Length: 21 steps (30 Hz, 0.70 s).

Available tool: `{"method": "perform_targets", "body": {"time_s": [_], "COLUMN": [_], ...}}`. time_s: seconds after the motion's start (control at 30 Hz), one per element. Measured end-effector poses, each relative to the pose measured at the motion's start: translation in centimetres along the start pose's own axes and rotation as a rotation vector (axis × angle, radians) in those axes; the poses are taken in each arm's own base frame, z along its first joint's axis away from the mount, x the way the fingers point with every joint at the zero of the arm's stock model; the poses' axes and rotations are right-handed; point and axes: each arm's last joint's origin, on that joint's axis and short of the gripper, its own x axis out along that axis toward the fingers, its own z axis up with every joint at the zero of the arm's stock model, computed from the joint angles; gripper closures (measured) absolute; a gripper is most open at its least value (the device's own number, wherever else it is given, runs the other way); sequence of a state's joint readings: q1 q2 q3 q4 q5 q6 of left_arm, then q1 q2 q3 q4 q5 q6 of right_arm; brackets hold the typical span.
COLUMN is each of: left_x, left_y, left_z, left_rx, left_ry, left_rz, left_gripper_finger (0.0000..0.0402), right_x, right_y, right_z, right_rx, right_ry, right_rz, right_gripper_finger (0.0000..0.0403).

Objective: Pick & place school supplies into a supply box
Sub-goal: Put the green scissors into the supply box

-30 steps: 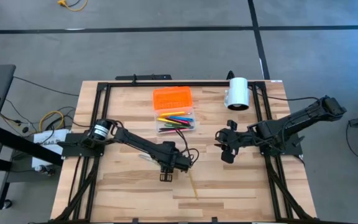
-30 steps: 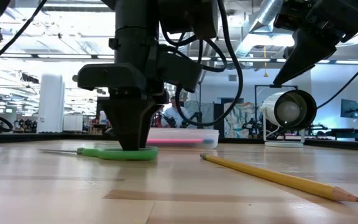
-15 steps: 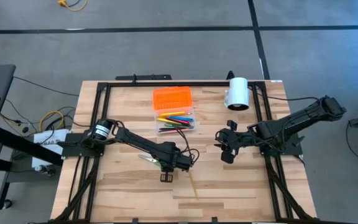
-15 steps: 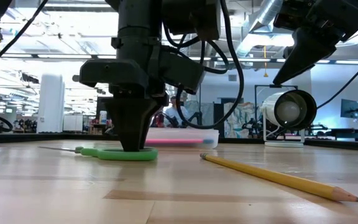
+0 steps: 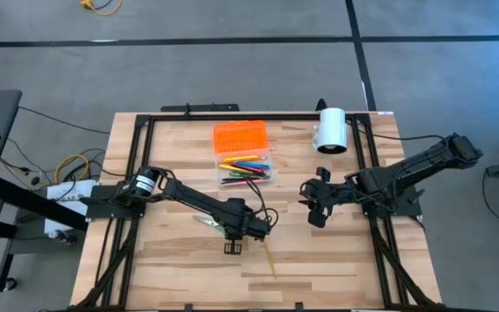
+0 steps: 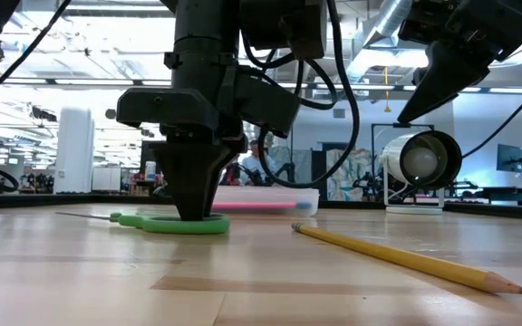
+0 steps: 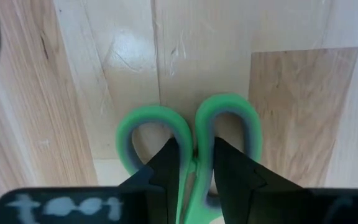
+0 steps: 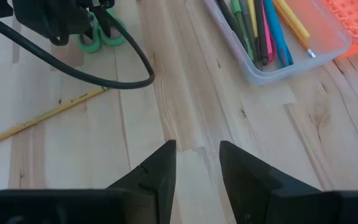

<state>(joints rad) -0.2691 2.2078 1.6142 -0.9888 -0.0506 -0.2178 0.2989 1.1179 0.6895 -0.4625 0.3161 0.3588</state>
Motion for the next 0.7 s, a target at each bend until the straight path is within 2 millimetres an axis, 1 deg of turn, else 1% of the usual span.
{"method": "perform_targets", "body": {"time_s": [0.23,0.7], "left_x": [-0.2,-2.1], "left_y": [0.0,0.3], "left_z": [-0.1,-0.6], "left_rx": [-0.014,-0.065], "left_ry": [0.012,-0.018], "left_rz": [-0.013,0.008], "left_gripper_finger": [0.0334,0.0335], "right_x": [0.0,0.0], "right_y": [0.0,0.0], "right_z": [0.0,0.0], "right_rx": [0.0,0.0], "right_ry": [0.0,0.0], "right_rz": [0.0,0.0], "right_gripper_finger": [0.0285,0.0285]}}
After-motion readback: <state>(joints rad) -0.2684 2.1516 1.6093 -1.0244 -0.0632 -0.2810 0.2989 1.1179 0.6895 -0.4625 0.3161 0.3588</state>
